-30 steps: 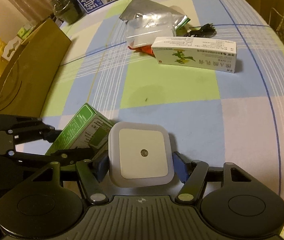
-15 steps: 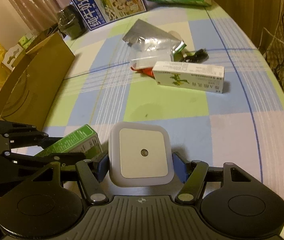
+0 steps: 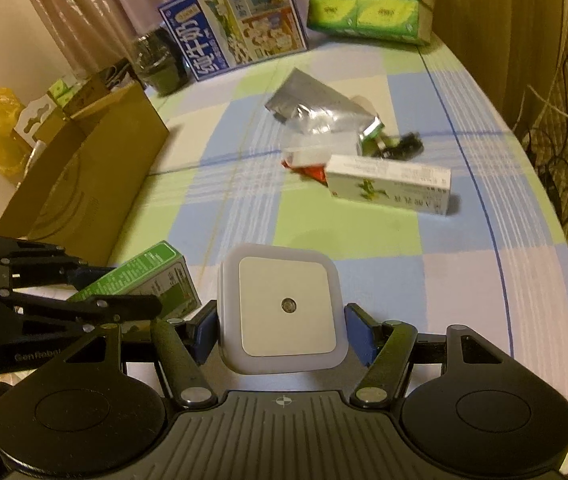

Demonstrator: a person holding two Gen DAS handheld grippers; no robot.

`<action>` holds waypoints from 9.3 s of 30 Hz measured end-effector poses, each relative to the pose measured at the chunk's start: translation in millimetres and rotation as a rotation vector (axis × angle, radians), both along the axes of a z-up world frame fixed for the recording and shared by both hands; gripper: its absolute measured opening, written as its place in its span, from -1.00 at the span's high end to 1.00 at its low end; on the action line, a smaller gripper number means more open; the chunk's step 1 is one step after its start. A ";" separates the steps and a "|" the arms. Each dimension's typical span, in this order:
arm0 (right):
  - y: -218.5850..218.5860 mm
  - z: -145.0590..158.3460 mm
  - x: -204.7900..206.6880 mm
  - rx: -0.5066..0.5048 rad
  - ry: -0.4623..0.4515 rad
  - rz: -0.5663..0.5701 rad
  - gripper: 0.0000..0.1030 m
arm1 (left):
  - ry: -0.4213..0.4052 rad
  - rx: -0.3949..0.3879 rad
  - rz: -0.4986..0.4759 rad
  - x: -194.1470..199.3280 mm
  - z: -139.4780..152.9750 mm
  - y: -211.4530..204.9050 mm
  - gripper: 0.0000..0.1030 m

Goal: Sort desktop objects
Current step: 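Carry the green box and night light over the cardboard box with both tools, then open the left tool to drop the green box while the right releases the night light, then move both open tools back over the table toward the clear tray, then grasp the clear plastic tray with the left tool while the right grasps the white ointment box, then lift the clear tray and white ointment box and carry them toward the cardboard box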

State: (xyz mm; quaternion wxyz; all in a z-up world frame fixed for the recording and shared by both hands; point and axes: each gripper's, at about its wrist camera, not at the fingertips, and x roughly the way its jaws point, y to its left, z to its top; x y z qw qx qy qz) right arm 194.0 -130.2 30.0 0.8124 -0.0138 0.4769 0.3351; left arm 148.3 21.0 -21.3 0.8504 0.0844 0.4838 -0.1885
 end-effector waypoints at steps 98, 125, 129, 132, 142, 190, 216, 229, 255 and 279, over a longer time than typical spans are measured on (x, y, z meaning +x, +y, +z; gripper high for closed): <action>210.2 69.9 -29.7 0.081 -0.238 0.319 -0.83 | -0.238 -0.042 0.514 -38.6 93.8 271.8 -0.64; -51.4 66.8 22.5 -0.190 -0.441 0.191 -0.96 | -0.253 -0.039 0.122 -5.7 96.8 87.6 -0.98; -52.5 62.1 23.7 -0.238 -0.522 0.305 -0.96 | -0.288 0.038 -0.001 3.8 92.0 55.9 -0.98; -50.9 57.0 27.9 -0.259 -0.545 0.363 -0.96 | -0.312 0.103 -0.088 13.2 87.6 35.0 -0.97; -40.5 38.2 53.6 -0.335 -0.529 0.493 -0.96 | -0.325 0.221 -0.355 48.3 46.5 -18.8 -0.97; 33.1 -69.8 160.0 -0.409 -0.286 0.700 0.35 | -0.152 0.231 -0.623 211.6 -62.3 -69.5 -0.05; -3.3 -62.7 71.0 -0.114 0.218 0.162 0.56 | -0.079 0.162 -0.196 34.7 -50.4 -26.0 0.02; -26.8 -48.9 67.4 -0.049 0.034 0.000 -0.12 | -0.126 0.015 -0.002 2.8 -57.6 0.8 0.02; 5.6 -72.3 37.0 -0.178 -0.149 0.052 -0.27 | -0.170 -0.011 0.061 10.2 -83.4 -8.7 -0.04; 19.3 -72.7 31.9 -0.218 -0.210 0.067 0.31 | -0.172 -0.011 0.087 13.8 -83.4 -6.8 0.01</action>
